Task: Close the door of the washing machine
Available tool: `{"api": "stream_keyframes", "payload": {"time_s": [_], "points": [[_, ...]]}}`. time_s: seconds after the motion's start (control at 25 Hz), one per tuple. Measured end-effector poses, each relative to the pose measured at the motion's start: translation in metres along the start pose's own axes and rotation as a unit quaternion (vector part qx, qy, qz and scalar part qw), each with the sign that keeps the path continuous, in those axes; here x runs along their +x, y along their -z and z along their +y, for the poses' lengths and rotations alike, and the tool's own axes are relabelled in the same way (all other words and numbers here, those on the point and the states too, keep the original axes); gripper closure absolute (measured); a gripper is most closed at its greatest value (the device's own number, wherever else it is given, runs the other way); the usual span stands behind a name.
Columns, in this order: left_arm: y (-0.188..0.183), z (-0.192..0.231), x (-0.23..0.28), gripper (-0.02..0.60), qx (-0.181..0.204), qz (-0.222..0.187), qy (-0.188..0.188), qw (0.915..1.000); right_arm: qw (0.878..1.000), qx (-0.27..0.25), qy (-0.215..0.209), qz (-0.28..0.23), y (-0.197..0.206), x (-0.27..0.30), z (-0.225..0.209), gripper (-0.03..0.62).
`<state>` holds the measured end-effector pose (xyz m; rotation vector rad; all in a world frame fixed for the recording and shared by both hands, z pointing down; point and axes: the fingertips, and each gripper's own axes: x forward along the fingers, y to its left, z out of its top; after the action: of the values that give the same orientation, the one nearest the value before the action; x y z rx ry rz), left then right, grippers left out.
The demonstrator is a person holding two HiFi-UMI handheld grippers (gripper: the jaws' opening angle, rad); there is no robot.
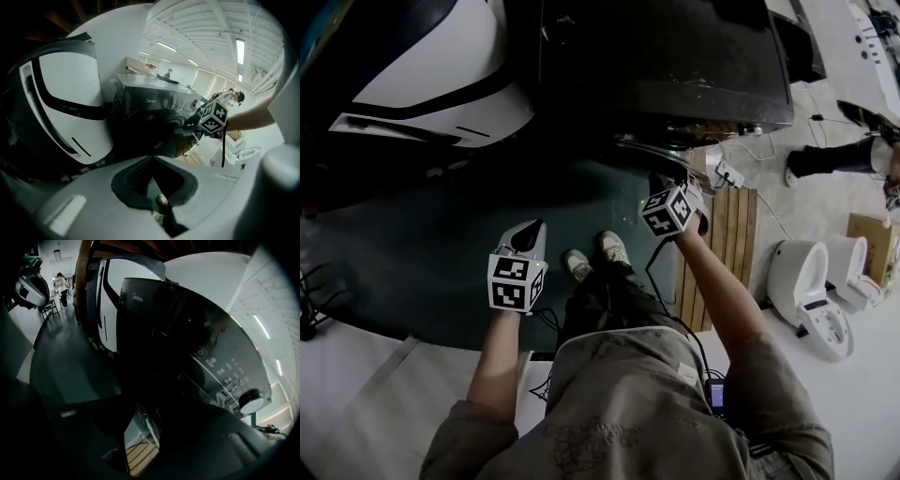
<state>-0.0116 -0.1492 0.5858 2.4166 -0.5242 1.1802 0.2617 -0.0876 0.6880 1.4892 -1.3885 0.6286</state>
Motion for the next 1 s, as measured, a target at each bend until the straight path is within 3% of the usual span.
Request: {"api": "stream_keyframes", "payload": {"time_s": [0.6,1.0], "points": [[0.004,0.007,0.002,0.581,-0.001,0.011,-0.018,0.9998,0.996,0.003,0.083,-0.031,-0.023,0.024,-0.046,0.399],[-0.004,0.004,-0.003,0.581,0.010,0.009,-0.026,0.9996,0.997,0.001,0.065,-0.038,-0.027,0.031,-0.049,0.388]]}}
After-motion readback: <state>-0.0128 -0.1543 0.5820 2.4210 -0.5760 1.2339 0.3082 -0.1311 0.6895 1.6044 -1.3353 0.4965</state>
